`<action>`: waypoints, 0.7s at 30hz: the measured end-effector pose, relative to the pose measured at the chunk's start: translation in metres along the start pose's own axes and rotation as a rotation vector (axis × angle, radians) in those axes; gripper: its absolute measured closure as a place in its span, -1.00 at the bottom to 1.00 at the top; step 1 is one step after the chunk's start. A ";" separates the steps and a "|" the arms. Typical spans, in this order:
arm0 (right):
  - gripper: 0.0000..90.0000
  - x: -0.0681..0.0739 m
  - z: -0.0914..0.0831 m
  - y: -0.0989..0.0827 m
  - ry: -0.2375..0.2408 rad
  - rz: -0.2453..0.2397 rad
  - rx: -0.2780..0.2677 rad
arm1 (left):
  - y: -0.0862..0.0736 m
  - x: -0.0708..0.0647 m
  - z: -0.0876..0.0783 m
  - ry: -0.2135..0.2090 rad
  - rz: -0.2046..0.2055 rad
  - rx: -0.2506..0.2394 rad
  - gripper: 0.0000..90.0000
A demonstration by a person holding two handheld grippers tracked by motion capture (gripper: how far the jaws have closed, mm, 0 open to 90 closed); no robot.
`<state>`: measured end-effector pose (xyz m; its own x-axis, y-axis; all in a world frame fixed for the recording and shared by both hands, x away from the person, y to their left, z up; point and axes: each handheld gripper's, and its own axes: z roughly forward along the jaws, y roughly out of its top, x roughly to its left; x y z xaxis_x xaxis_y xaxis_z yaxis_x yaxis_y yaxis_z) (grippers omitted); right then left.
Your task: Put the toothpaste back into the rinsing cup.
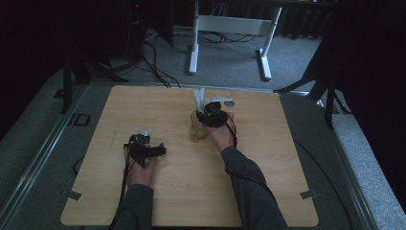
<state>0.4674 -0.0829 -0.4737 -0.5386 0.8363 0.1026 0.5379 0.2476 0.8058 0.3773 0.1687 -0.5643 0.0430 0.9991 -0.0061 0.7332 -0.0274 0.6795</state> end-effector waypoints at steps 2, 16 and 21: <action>0.50 0.000 0.001 -0.002 0.003 -0.002 0.010 | 0.000 0.000 0.000 0.000 0.000 -0.001 -1.00; 0.24 -0.007 -0.004 -0.013 0.054 -0.005 0.020 | 0.000 0.000 0.000 0.001 0.001 -0.001 -1.00; 0.22 -0.003 -0.005 -0.015 0.045 -0.021 0.016 | 0.000 0.000 0.000 0.001 0.000 -0.002 -1.00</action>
<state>0.4576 -0.0914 -0.4828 -0.5783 0.8081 0.1120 0.5362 0.2729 0.7988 0.3774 0.1686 -0.5644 0.0426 0.9991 -0.0053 0.7320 -0.0276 0.6808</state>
